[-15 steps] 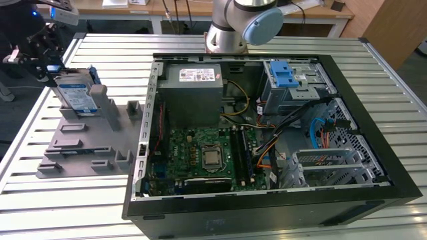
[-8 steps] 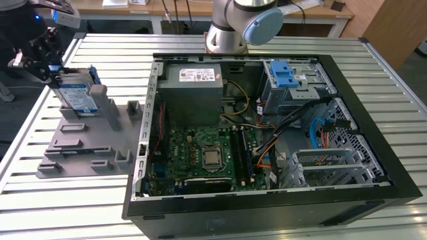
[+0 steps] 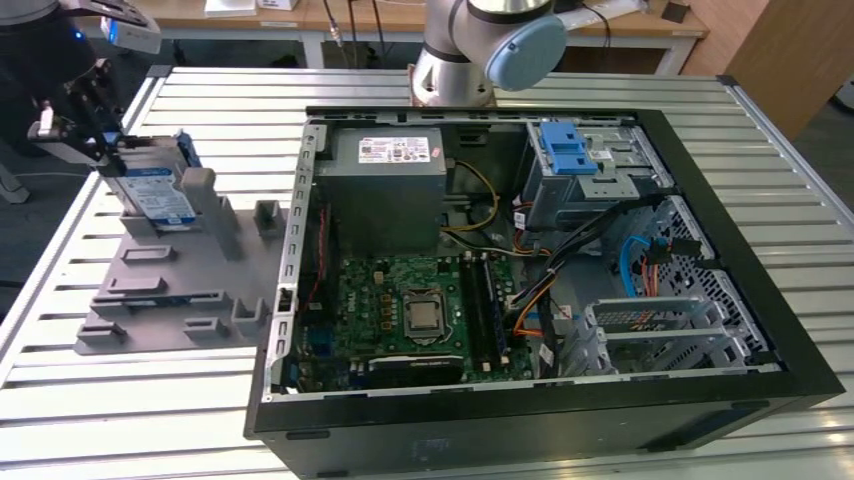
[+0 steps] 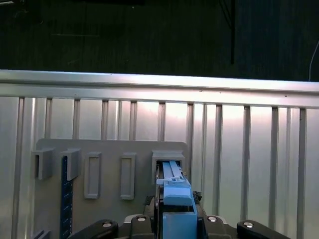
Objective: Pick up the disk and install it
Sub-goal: 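Pick up the disk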
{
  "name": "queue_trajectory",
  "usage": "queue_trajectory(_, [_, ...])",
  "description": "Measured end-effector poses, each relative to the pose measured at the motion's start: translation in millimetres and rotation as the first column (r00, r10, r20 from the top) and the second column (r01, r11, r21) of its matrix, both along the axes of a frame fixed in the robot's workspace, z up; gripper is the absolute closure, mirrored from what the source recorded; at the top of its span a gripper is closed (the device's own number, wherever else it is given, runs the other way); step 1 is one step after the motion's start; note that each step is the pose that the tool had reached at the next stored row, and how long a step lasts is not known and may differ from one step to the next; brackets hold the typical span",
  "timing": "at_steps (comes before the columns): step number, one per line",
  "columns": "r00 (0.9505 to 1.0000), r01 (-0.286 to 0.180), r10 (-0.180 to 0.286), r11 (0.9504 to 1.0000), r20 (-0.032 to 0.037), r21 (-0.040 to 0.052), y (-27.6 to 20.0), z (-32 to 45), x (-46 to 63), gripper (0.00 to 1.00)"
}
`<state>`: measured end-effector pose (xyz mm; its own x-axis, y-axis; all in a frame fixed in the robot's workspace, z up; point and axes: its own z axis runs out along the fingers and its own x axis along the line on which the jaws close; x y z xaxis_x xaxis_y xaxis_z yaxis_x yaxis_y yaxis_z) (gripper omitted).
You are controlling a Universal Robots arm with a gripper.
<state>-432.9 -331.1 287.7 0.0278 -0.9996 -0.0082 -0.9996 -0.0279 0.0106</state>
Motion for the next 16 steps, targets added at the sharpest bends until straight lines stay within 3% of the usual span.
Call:
queue_trajectory(3, [1.0000,0.005,-0.005,1.0000,0.0000,-0.0007,-0.1,0.0,0.0,0.63])
queue_trajectory(8, [0.9985,0.055,-0.055,0.9985,0.0008,-0.0082,-0.3,-0.4,0.0,0.63])
queue_trajectory(16, [0.9982,0.060,-0.060,0.9981,0.0009,-0.0081,-0.2,1.5,0.0,0.55])
